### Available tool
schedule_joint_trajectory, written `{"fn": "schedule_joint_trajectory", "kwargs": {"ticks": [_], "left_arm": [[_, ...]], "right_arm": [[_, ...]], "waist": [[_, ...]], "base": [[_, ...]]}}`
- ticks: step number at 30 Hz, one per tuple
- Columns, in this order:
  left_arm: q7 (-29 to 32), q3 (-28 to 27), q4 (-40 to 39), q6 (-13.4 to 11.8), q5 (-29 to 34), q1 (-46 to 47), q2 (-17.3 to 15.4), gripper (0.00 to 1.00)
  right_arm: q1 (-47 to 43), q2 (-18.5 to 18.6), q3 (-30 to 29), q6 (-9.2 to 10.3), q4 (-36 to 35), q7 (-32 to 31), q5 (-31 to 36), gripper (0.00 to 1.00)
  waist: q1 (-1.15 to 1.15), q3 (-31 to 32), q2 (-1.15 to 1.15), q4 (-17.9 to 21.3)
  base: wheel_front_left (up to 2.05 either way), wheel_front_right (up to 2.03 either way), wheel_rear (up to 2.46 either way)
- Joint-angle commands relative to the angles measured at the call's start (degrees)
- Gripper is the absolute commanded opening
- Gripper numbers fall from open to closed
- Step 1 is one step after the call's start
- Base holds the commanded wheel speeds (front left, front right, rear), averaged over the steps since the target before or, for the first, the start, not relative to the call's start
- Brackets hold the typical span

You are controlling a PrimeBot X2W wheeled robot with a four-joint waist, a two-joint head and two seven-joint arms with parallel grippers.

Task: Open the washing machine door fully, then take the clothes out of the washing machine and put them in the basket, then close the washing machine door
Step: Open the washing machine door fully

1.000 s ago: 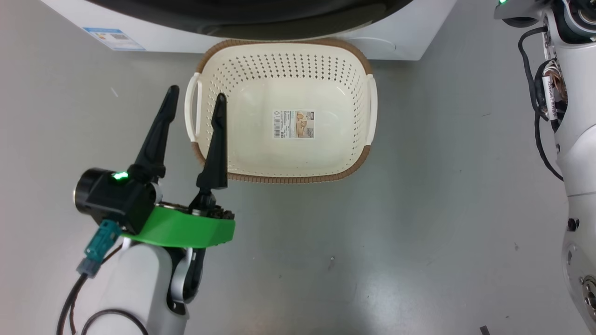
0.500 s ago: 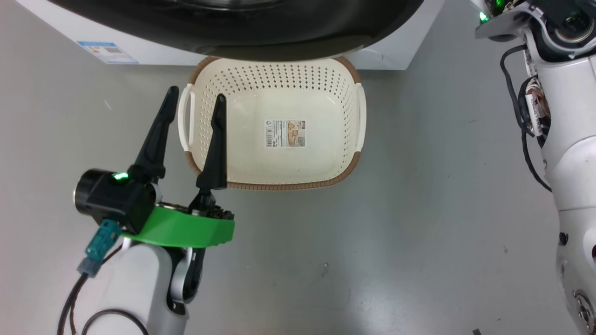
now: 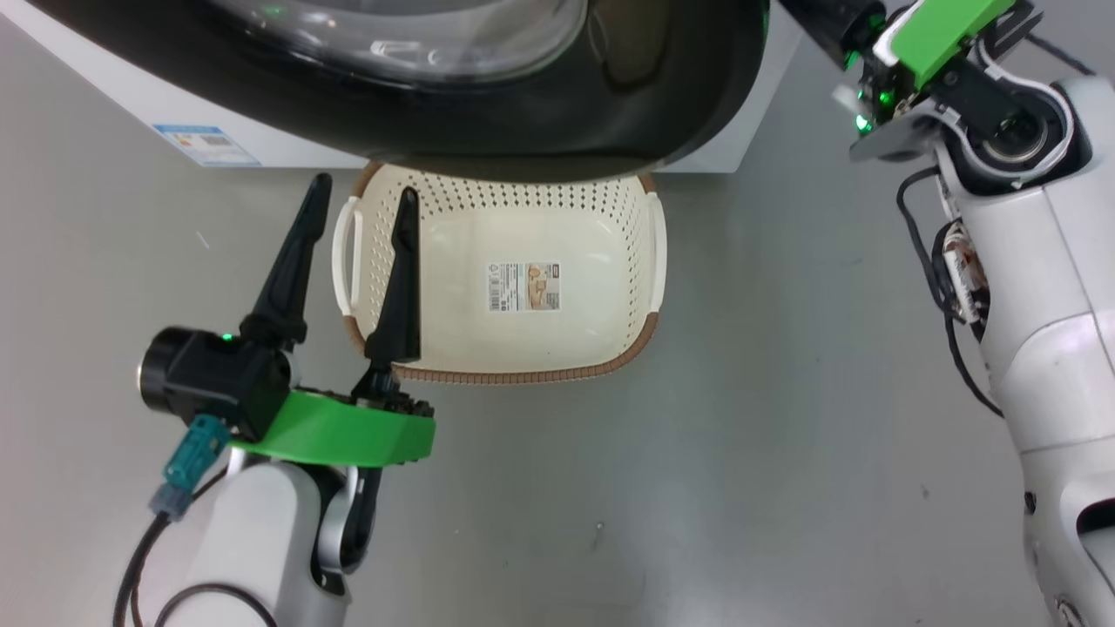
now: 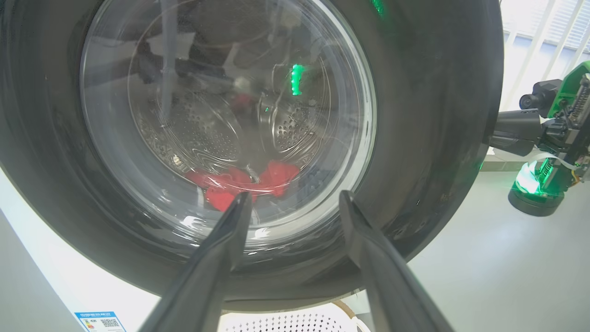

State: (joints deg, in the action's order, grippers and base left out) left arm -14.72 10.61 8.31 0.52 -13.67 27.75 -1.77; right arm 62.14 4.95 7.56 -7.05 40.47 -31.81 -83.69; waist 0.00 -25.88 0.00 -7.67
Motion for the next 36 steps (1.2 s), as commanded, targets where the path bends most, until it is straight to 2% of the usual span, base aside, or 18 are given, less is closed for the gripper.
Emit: {"fn": "schedule_joint_trajectory", "kwargs": {"ticks": [1,19,36], "left_arm": [[-0.3,-2.0,-1.0,0.2,0.6,-1.6,-1.1,1.00],[-0.3,-2.5,0.7,0.1,0.2,-5.0,-1.1,1.00],[0.3,-1.9,2.4,-0.6,-1.3,-9.7,-1.2,1.00]], "right_arm": [[-1.1,-2.1,1.4,-0.44,-2.4,-0.8,-0.9,0.00],[-11.8,-2.1,4.9,-0.44,-6.8,-0.7,-1.1,0.00],[-21.9,-2.1,6.9,-0.44,-10.2,-0.9,-3.2,0.00]], "waist": [[0.00,1.3,0.00,0.2],[0.00,9.8,0.00,-0.7],[0.00,16.6,0.00,-4.0]], "base": [[0.00,0.00,0.00],[0.00,0.00,0.00],[0.00,0.00,0.00]]}}
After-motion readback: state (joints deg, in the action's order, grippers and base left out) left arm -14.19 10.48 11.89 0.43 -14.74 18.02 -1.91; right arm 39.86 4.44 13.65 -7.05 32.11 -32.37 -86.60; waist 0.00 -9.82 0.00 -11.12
